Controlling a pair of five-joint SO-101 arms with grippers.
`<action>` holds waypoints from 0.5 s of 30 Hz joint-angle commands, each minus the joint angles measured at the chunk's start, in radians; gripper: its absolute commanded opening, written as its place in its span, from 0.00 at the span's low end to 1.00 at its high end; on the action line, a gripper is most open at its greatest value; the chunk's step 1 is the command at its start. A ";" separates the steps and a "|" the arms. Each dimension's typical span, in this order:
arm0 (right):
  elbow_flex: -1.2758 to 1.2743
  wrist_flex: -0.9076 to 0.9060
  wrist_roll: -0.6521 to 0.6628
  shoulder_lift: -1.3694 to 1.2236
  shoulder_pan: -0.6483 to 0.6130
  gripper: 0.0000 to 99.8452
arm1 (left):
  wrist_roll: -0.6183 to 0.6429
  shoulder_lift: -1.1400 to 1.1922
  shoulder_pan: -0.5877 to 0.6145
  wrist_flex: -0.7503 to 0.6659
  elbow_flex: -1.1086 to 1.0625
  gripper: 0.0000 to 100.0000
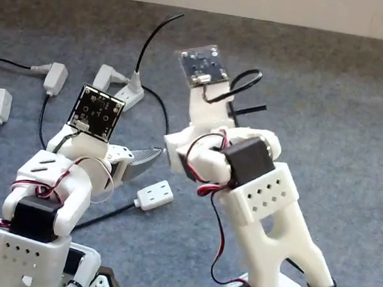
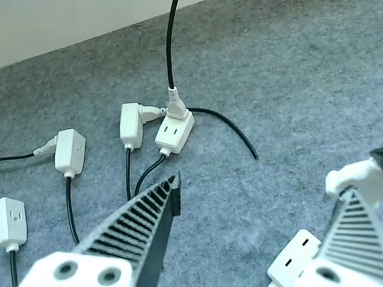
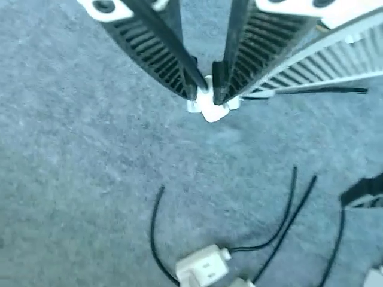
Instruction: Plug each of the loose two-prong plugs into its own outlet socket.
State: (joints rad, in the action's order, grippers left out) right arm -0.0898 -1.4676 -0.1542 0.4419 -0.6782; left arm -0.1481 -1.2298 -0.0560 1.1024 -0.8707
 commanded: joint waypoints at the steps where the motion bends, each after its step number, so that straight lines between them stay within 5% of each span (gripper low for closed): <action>1: -0.039 0.018 0.015 0.041 0.058 0.01 | -0.018 -0.012 0.021 -0.023 0.002 0.38; 9: -0.239 0.111 -0.005 0.031 -0.005 0.01 | -0.015 -0.001 0.208 -0.180 -0.153 0.38; 15: -0.289 0.119 -0.216 0.033 -0.148 0.01 | -0.015 -0.002 0.335 -0.269 -0.220 0.38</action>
State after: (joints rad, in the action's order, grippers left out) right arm -0.3813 -1.3587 -0.2785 0.4480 -0.7503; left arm -0.1588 -1.2283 0.1956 0.8999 -1.0810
